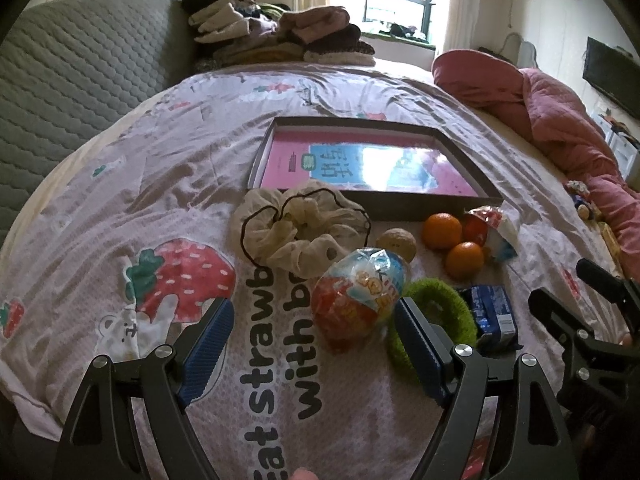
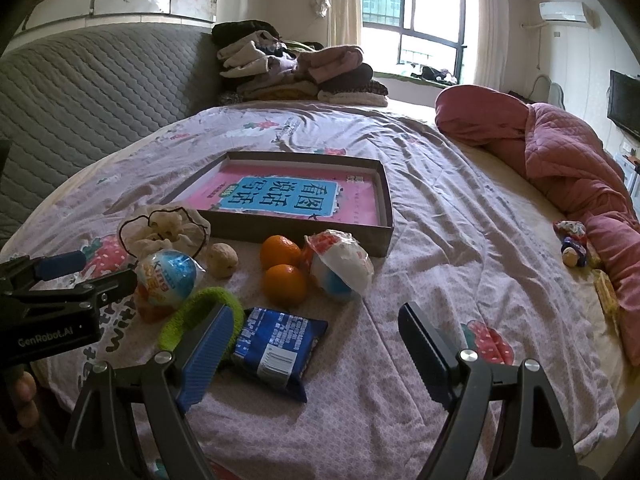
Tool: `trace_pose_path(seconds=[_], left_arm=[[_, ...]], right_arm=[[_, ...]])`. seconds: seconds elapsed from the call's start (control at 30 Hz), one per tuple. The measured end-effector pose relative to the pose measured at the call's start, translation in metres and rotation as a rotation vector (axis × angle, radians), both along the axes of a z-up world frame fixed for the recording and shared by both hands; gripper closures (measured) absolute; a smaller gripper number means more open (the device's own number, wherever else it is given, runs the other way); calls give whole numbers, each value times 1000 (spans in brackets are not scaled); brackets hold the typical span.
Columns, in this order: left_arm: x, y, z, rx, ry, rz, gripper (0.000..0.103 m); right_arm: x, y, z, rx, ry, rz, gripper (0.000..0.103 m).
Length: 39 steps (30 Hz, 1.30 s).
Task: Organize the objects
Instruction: 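Grasp the clear-wrapped egg with the left tool while the right tool grasps the white-bagged ball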
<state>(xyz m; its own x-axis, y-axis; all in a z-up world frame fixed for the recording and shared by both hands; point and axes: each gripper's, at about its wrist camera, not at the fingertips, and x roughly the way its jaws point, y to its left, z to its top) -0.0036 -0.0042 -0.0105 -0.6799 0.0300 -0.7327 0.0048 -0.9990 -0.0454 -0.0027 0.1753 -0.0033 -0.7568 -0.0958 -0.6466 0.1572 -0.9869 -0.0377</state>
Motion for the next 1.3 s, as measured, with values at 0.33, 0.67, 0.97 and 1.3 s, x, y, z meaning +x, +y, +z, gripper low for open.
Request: trace_pose_path(seconds=[0.33,0.67,0.97,1.3], left_arm=[[-4,2,-14,2,-53,-21,20],[-10,3,-20,3,-65,-32,20],[-17,3,-26,-3,-70,-28,20],[-27,7,-31,-6,-72,-40,20]], right_arm=[[-4,2,-7,2,-27,-3,19],[-10,6,-13,-2,-40,-10,19],[-19,12,-18,5,-49,-22,19],[-33,17,-23,35,-48,-37,19]])
